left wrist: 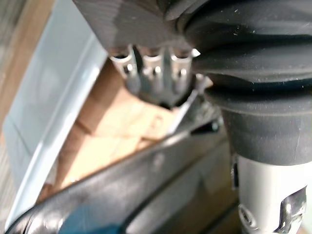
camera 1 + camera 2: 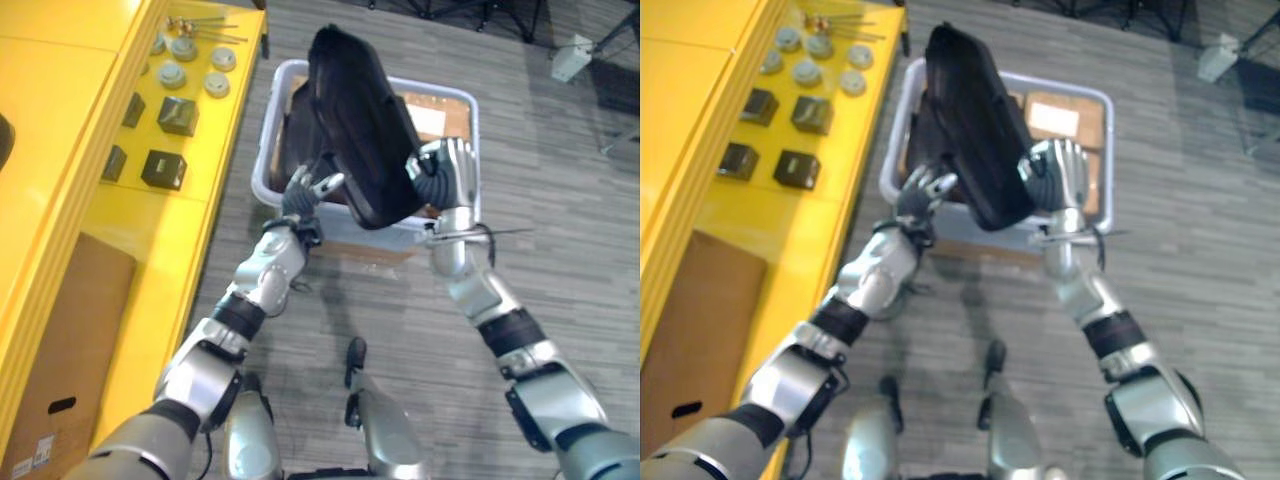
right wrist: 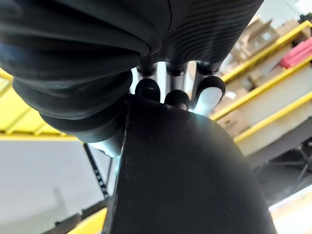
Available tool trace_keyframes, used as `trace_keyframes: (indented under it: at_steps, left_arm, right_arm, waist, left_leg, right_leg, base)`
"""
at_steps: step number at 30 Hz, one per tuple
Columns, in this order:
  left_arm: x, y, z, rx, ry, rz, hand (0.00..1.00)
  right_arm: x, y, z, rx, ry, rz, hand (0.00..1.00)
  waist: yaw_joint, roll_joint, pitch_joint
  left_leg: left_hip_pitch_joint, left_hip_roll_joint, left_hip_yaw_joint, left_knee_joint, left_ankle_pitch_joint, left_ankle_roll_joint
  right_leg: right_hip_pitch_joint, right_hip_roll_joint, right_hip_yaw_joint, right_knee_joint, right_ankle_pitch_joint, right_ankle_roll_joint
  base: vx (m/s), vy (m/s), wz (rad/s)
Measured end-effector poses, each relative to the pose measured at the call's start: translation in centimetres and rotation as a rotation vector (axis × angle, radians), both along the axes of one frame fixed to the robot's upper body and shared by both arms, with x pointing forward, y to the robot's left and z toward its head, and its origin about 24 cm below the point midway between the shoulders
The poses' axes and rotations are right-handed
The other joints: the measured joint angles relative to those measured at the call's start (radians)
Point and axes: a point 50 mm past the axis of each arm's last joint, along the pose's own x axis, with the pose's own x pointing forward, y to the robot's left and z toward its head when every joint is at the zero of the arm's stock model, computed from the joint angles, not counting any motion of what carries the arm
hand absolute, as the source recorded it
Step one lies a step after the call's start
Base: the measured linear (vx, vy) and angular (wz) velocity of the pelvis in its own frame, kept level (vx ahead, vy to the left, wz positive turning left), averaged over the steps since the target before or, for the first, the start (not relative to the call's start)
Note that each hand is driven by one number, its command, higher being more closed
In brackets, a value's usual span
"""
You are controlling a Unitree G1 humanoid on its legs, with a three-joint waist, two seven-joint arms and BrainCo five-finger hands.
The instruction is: Walk over and take plastic housings, then place them on the shelf
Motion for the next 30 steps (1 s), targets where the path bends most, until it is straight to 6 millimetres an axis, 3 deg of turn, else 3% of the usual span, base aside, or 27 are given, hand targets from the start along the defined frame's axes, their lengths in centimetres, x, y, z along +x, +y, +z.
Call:
trace_keyframes:
  at_steps: [8,16,27,28,30]
  left_arm:
    - [0.1,0.2,-0.8,0.018,0.030,0.013,0.00]
    - [0.1,-0.1,-1.5,0.015,0.066,0.017,0.00]
    - [0.0,-0.3,-1.4,-0.067,0.064,0.009,0.00]
    - [0.0,-0.2,-1.2,-0.127,0.058,0.004,1.00]
    - [0.0,-0.2,-1.1,-0.183,0.054,-0.001,1.00]
  right_arm:
    - [-0.1,0.1,0.1,0.004,-0.018,0.013,1.00]
    - [-1.1,1.8,1.0,0.002,-0.081,0.114,1.00]
    - [-2.2,3.1,-1.0,0.027,-0.022,0.191,1.00]
    - [-2.2,3.2,-1.3,0.031,-0.006,0.198,1.00]
    - [-2.4,3.3,-1.6,0.037,0.007,0.204,1.00]
  waist:
    - [0.005,0.000,0.000]
    - [0.008,0.000,0.000]
    - [0.015,0.000,0.000]
    - [0.015,0.000,0.000]
    - [0.015,0.000,0.000]
  left_leg:
    - [0.000,0.000,0.000,0.001,0.000,0.000]
    - [0.000,0.000,0.000,0.001,0.000,0.000]
    - [0.002,-0.001,0.002,0.001,0.000,0.000]
    - [0.002,-0.001,0.002,0.000,0.000,0.000]
    - [0.003,-0.001,0.002,0.000,0.000,0.000]
  right_leg:
    - [0.000,0.001,0.000,0.000,0.000,0.000]
    - [0.000,0.001,0.001,0.000,0.000,0.000]
    - [0.000,0.001,0.003,0.000,0.000,0.000]
    - [0.000,0.001,0.003,0.000,0.001,0.000]
    - [0.000,0.001,0.003,0.000,0.001,0.000]
  base:
    - [-0.02,0.036,0.00]
    - [0.00,0.000,0.00]
    - [0.00,0.000,0.00]
    - [0.00,0.000,0.00]
    - [0.00,0.000,0.00]
